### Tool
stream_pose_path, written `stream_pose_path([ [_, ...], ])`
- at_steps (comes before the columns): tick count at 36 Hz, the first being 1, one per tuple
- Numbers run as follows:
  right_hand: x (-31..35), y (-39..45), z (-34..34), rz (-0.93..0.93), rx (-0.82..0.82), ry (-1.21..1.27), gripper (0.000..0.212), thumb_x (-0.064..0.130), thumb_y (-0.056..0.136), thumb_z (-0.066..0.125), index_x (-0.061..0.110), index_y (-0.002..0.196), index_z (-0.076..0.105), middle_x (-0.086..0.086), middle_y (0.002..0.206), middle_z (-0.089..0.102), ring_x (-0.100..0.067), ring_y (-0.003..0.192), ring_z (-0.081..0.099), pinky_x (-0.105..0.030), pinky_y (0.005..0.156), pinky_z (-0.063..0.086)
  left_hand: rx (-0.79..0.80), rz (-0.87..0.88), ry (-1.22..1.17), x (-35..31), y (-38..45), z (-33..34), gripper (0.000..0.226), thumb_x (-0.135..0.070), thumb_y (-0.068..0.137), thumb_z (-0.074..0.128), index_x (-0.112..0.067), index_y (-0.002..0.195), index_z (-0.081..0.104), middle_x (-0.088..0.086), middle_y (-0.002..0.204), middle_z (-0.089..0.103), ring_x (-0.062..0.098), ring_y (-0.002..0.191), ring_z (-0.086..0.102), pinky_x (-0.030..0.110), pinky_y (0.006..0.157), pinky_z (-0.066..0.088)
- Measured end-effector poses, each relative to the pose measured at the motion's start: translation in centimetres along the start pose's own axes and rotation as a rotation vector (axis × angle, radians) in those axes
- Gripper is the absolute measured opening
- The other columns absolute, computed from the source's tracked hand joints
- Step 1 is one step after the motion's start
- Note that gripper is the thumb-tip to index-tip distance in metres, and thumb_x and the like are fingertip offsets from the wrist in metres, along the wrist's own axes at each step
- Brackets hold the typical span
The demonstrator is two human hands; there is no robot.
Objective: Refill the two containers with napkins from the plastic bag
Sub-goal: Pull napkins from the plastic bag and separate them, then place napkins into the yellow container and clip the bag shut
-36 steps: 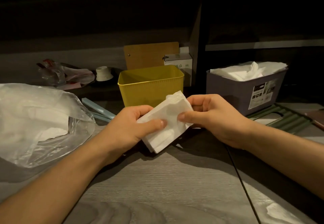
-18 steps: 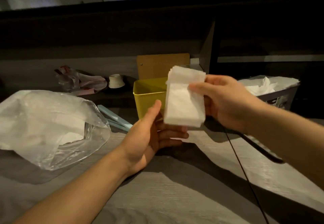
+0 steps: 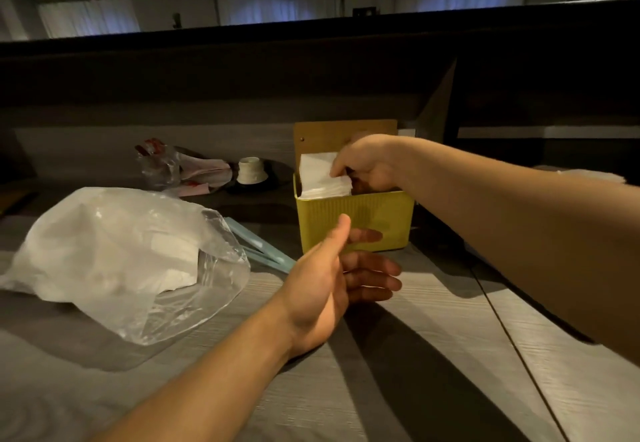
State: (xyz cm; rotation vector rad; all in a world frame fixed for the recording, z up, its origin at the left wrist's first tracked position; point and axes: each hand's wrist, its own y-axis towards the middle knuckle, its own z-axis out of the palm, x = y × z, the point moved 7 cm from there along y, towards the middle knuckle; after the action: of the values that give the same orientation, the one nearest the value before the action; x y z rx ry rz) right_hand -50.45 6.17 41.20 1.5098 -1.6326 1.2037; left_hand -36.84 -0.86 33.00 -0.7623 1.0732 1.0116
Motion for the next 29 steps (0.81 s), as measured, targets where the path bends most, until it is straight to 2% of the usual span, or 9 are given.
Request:
stream_pose_path([
  [3, -0.4, 0.7, 0.2, 0.022, 0.008, -0.033, 0.01, 0.003, 0.096, 0.06, 0.008, 0.105, 0.06, -0.01, 0.107, 0.063, -0.018, 0.091, 0.063, -0.026, 0.074, 0.054, 0.007, 0.011, 0.021, 0.1, 0.1, -0.1, 0.06, -0.056, 0.09, 0.043, -0.011, 0.128, 0.055, 0.018, 0.093, 0.072, 0.026, 0.083, 0.07, 0.037, 0.079, 0.055],
  [7, -0.7, 1.2, 0.5, 0.059, 0.057, -0.061, 0.018, 0.002, 0.098, 0.056, 0.006, 0.114, 0.062, -0.01, 0.103, 0.064, -0.018, 0.085, 0.063, -0.025, 0.069, 0.055, 0.005, 0.011, 0.031, 0.2, 0.2, -0.2, 0.059, -0.055, 0.089, 0.046, -0.011, 0.128, 0.055, 0.017, 0.094, 0.073, 0.026, 0.082, 0.07, 0.037, 0.079, 0.054],
  [10, -0.7, 1.8, 0.7, 0.048, 0.085, -0.084, 0.021, -0.006, 0.095, 0.051, 0.011, 0.093, 0.063, -0.011, 0.109, 0.06, -0.019, 0.083, 0.059, -0.027, 0.063, 0.052, 0.002, 0.015, 0.031, 0.1, 0.2, -0.2, 0.055, -0.052, 0.092, 0.047, -0.01, 0.127, 0.055, 0.017, 0.093, 0.073, 0.026, 0.081, 0.07, 0.037, 0.079, 0.053],
  [12, -0.6, 2.1, 1.0, 0.034, 0.129, -0.113, 0.032, -0.009, 0.095, 0.046, 0.014, 0.084, 0.065, -0.012, 0.119, 0.057, -0.022, 0.096, 0.06, -0.029, 0.073, 0.055, 0.004, 0.015, 0.041, 0.1, 0.1, -0.1, 0.048, -0.048, 0.098, 0.044, -0.01, 0.126, 0.055, 0.017, 0.092, 0.073, 0.025, 0.081, 0.07, 0.037, 0.08, 0.054],
  [14, -0.5, 1.7, 1.4, 0.048, 0.196, -0.169, 0.038, -0.011, 0.097, 0.045, 0.017, 0.091, 0.07, -0.013, 0.127, 0.053, -0.029, 0.117, 0.057, -0.037, 0.095, 0.055, 0.009, 0.013, 0.048, 0.0, 0.1, -0.1, 0.044, -0.044, 0.102, 0.042, -0.01, 0.125, 0.056, 0.016, 0.092, 0.073, 0.025, 0.081, 0.07, 0.038, 0.082, 0.054],
  [16, -0.6, 1.6, 1.5, 0.063, 0.241, -0.226, 0.039, -0.009, 0.098, 0.046, 0.019, 0.097, 0.072, -0.014, 0.128, 0.05, -0.034, 0.125, 0.054, -0.045, 0.102, 0.052, 0.014, 0.013, 0.051, 0.0, 0.1, -0.1, 0.043, -0.043, 0.102, 0.042, -0.01, 0.123, 0.058, 0.016, 0.092, 0.073, 0.024, 0.081, 0.07, 0.037, 0.082, 0.054],
  [19, -0.8, 1.7, 1.2, 0.089, 0.238, -0.249, 0.025, -0.004, 0.098, 0.051, 0.015, 0.102, 0.067, -0.014, 0.131, 0.056, -0.028, 0.117, 0.06, -0.039, 0.092, 0.057, 0.015, 0.013, 0.054, 0.0, 0.1, -0.1, 0.041, -0.042, 0.104, 0.042, -0.009, 0.12, 0.06, 0.016, 0.091, 0.073, 0.024, 0.081, 0.07, 0.037, 0.081, 0.055],
  [23, -1.2, 1.9, 0.7, 0.126, 0.164, -0.305, 0.005, 0.008, 0.098, 0.059, 0.007, 0.102, 0.062, -0.013, 0.117, 0.068, -0.019, 0.086, 0.067, -0.026, 0.066, 0.058, 0.012, 0.014, 0.045, 0.1, 0.2, -0.1, 0.041, -0.04, 0.105, 0.041, -0.006, 0.119, 0.06, 0.016, 0.09, 0.073, 0.024, 0.08, 0.07, 0.036, 0.08, 0.055],
  [29, -0.4, 2.0, 0.9, 0.032, 0.103, -0.609, 0.015, 0.017, 0.098, 0.061, 0.01, 0.112, 0.064, -0.011, 0.109, 0.069, -0.021, 0.092, 0.066, -0.031, 0.071, 0.056, 0.012, 0.014, 0.032, 0.2, 0.2, 0.0, 0.043, -0.038, 0.105, 0.041, -0.003, 0.12, 0.061, 0.017, 0.09, 0.072, 0.025, 0.08, 0.069, 0.035, 0.078, 0.055],
])
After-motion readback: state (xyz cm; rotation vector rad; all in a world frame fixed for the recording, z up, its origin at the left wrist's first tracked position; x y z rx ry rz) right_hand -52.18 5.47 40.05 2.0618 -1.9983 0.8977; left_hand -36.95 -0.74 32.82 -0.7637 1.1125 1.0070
